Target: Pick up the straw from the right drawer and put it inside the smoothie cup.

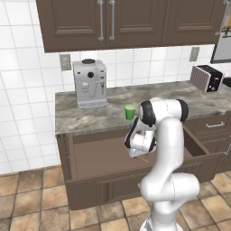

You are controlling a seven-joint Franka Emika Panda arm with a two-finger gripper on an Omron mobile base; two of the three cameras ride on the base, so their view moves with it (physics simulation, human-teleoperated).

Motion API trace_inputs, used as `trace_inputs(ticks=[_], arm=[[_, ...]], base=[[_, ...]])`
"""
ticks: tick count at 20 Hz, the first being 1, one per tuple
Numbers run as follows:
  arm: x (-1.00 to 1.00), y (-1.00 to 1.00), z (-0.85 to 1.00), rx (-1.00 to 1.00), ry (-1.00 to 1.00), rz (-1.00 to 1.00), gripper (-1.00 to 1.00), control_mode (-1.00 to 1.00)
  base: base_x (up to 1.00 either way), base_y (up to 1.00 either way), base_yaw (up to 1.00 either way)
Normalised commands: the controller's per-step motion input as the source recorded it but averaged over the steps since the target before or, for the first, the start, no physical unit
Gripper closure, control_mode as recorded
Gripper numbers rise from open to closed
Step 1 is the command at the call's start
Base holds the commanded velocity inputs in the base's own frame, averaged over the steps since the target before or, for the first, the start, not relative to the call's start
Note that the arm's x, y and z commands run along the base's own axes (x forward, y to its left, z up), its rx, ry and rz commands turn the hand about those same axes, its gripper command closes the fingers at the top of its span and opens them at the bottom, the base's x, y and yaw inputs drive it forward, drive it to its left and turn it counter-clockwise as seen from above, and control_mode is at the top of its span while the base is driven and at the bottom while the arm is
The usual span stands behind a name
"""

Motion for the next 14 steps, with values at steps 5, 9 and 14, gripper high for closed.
trace_inputs(ticks=[5,9,14], arm=[[0.16,0.00,-0.20,0.00,0.00,0.00,-1.00,-1.00],[0.20,0.00,-0.19,0.00,0.00,0.00,-1.00,-1.00],[0.20,0.00,-0.21,0.00,0.00,0.00,-1.00,-1.00]], base=[[0.00,0.00,0.00],[0.00,0.00,0.00],[0.00,0.00,0.00]])
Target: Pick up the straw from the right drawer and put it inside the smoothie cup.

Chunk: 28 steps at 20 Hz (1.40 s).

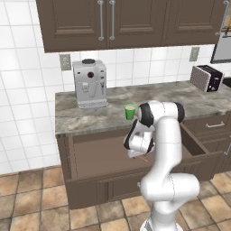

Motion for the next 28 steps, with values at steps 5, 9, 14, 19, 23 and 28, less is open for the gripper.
trace_inputs(ticks=[5,9,14,19,23,28], arm=[[0.10,0.00,-0.28,0.00,0.00,0.00,-1.00,-1.00],[0.00,0.08,-0.35,0.00,0.00,0.00,1.00,-1.00],[-0.07,0.10,-0.33,-0.01,0.00,0.00,1.00,-1.00],[-0.13,0.02,-0.27,-0.01,0.00,0.00,1.00,-1.00],[-0.04,0.00,-0.02,0.00,0.00,0.00,1.00,-1.00],[-0.61,0.00,0.03,0.00,-0.01,0.07,1.00,-1.00]], base=[[0.00,0.00,0.00],[0.00,0.00,0.00],[0.00,0.00,0.00],[0.00,0.00,0.00],[0.00,0.00,0.00],[0.00,0.00,0.00]])
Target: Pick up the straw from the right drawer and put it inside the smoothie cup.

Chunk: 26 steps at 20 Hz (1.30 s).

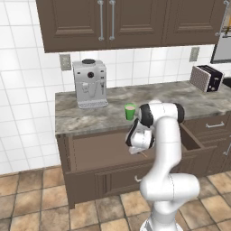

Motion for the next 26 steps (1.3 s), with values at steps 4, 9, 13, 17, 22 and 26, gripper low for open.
trace_inputs(ticks=[4,9,13,17,22,26], arm=[[-0.30,0.00,0.66,0.00,-0.09,0.04,1.00,-1.00],[-0.14,0.00,1.00,0.00,-0.14,0.03,1.00,-1.00],[-0.20,0.00,1.00,0.00,-0.22,0.04,1.00,-1.00],[-0.11,0.00,1.00,0.00,-0.26,0.06,1.00,-1.00],[-0.03,0.00,1.00,0.00,-0.21,0.09,1.00,-1.00],[-0.03,0.00,0.98,0.01,-0.27,0.12,1.00,-1.00]], base=[[0.00,0.00,0.00],[0.00,0.00,0.00],[0.00,0.00,0.00],[0.00,0.00,0.00],[0.00,0.00,0.00],[0.00,0.00,0.00]])
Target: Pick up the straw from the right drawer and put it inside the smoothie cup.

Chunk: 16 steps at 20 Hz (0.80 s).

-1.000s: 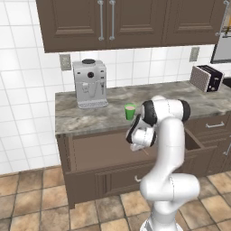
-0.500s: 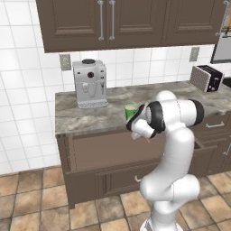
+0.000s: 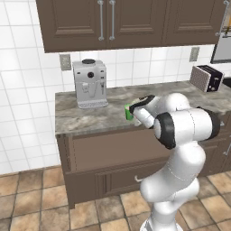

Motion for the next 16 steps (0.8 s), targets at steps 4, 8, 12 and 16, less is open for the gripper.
trace_inputs(ticks=[4,8,12,16], arm=[[0.00,0.00,0.77,0.14,-0.36,0.15,1.00,-1.00],[0.00,0.00,0.60,0.23,-0.40,0.19,1.00,-1.00],[0.02,0.00,0.22,0.22,-0.30,0.21,1.00,-1.00],[0.33,-0.03,0.00,0.19,-0.05,0.11,1.00,-1.00]], base=[[0.00,0.00,0.00],[0.00,0.00,0.00],[0.00,0.00,0.00],[0.00,0.00,0.00]])
